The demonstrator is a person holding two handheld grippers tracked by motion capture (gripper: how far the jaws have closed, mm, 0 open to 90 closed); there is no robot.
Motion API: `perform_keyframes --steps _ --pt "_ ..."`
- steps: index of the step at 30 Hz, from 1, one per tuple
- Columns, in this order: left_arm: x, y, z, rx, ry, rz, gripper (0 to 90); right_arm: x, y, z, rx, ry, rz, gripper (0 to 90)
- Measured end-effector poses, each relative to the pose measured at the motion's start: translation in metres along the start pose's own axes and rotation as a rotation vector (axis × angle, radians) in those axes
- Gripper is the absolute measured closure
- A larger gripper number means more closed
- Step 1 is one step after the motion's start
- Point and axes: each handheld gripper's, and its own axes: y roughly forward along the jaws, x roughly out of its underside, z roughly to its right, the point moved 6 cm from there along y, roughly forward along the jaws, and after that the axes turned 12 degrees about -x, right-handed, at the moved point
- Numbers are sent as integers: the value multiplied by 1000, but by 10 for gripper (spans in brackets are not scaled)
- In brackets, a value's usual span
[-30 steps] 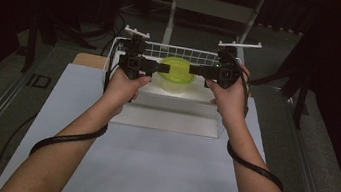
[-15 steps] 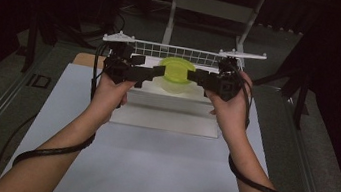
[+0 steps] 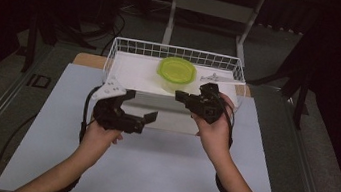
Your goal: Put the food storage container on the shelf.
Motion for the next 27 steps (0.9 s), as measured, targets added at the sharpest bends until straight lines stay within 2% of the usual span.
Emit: perform_keyframes --steps 3,5,6,8,11,14,17,22,25,27 --pt "16 -2 7 -9 34 2 18 3 9 2 3 12 -9 900" --pt "16 -2 7 -9 34 2 19 3 11 4 9 18 -7 900" --pt "32 -4 16 7 42 -11 18 4 15 9 24 34 -6 900" --pt "39 -5 22 23 47 -10 18 2 17 15 35 38 12 900" --pt "47 -6 30 20 87 -15 19 0 18 22 49 55 25 900" --pt "50 -8 34 29 95 -12 18 -3 19 28 65 62 26 900" --pt "49 -9 36 42 83 -8 19 -6 19 30 77 65 23 900" --pt "48 -8 36 44 87 -11 18 -8 20 35 100 67 20 896" --pt "48 -7 35 58 80 -11 18 -7 18 31 75 79 32 852" --pt "47 -8 34 67 75 -8 18 -4 17 25 30 67 39 759"
